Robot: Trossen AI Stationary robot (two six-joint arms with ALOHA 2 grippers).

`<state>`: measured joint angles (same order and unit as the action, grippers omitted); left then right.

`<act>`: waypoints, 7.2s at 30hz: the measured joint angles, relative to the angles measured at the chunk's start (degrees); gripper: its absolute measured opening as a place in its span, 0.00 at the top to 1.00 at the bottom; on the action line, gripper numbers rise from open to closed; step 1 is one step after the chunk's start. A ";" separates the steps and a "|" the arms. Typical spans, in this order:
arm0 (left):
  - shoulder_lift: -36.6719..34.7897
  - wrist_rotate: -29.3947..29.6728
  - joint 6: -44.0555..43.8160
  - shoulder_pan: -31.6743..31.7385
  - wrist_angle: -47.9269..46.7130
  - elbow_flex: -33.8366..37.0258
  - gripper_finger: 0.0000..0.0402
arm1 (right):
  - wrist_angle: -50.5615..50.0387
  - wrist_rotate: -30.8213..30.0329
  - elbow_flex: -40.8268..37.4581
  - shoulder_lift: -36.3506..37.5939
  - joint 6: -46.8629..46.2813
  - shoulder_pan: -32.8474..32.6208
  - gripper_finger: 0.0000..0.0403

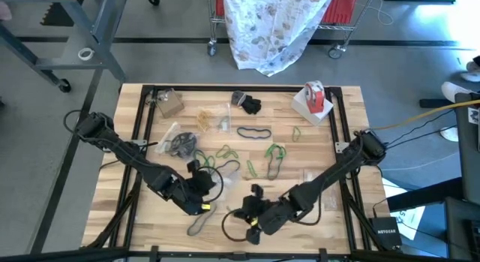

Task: Sort rubber bands
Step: Put the green rubber band into the transparent zip bag

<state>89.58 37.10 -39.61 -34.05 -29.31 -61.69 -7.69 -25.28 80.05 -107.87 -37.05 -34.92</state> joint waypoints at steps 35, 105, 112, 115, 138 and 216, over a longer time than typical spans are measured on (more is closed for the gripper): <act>-0.46 -3.73 -3.55 -1.26 9.52 -2.08 1.00 | -6.20 -14.12 0.00 -10.50 -3.81 4.72 1.00; 0.76 -3.43 -4.22 0.51 1.06 -1.51 1.00 | -24.06 6.66 -4.23 -3.97 -10.89 5.69 0.99; 0.76 -3.41 -4.95 0.62 2.20 -1.51 1.00 | -14.38 -3.85 3.31 -3.97 -8.07 -0.83 1.00; 0.76 -3.43 -4.95 0.62 4.38 -1.49 1.00 | -8.49 -8.57 3.67 -3.98 -5.82 -0.85 1.00; -0.14 -4.52 -3.87 -0.19 12.07 -1.86 1.00 | -7.58 -2.59 3.72 -2.75 -2.06 4.97 0.63; -2.26 -0.26 -20.38 0.96 2.97 -2.78 0.59 | -19.28 -21.70 4.71 -6.73 -22.25 6.08 0.99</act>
<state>87.32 36.84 -59.99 -33.09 -26.34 -64.48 -26.97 -46.98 84.76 -114.60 -59.30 -28.84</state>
